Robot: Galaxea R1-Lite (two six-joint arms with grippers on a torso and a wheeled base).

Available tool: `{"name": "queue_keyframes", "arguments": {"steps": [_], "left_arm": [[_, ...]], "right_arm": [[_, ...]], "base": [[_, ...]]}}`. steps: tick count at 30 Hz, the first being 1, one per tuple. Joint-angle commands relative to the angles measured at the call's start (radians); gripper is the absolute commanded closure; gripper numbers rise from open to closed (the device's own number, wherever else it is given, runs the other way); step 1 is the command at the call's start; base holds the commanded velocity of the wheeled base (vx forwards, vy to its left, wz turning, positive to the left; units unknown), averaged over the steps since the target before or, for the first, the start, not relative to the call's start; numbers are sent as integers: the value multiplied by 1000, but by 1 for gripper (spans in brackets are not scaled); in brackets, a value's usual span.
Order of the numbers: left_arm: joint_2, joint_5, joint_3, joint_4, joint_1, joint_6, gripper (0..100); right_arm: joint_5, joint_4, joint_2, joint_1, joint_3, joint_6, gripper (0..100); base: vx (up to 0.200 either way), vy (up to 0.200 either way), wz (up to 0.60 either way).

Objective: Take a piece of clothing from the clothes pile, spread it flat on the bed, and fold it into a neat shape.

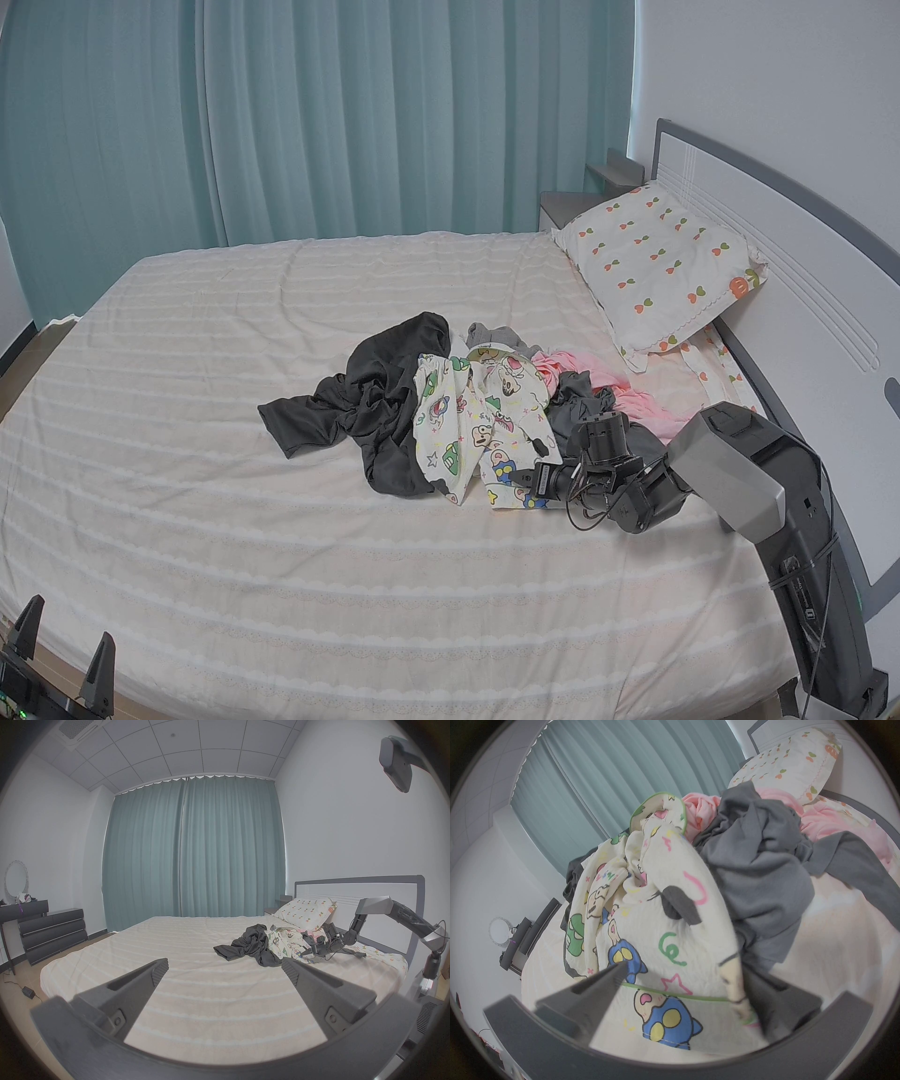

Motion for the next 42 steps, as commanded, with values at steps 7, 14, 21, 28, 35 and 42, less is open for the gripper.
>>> {"name": "queue_keyframes", "arguments": {"steps": [7, 14, 21, 28, 35, 42], "left_arm": [[-13, 0, 18, 0, 0, 0, 0], [-13, 0, 18, 0, 0, 0, 0], [-13, 0, 18, 0, 0, 0, 0], [-13, 0, 18, 0, 0, 0, 0], [-13, 0, 18, 0, 0, 3, 0], [-13, -3, 18, -3, 0, 3, 0]], "right_arm": [[10, -6, -106, -9, 125, 39, 100], [99, -118, -199, -7, 248, 188, 100], [251, -388, -362, -6, 581, 222, 100], [330, -660, -509, -2, 880, 222, 100], [349, -859, -644, 22, 1101, 222, 100], [350, -888, -883, 77, 1222, 222, 100]], "base": [[0, 0, 0], [0, 0, 0], [0, 0, 0], [0, 0, 0], [0, 0, 0], [0, 0, 0]]}}
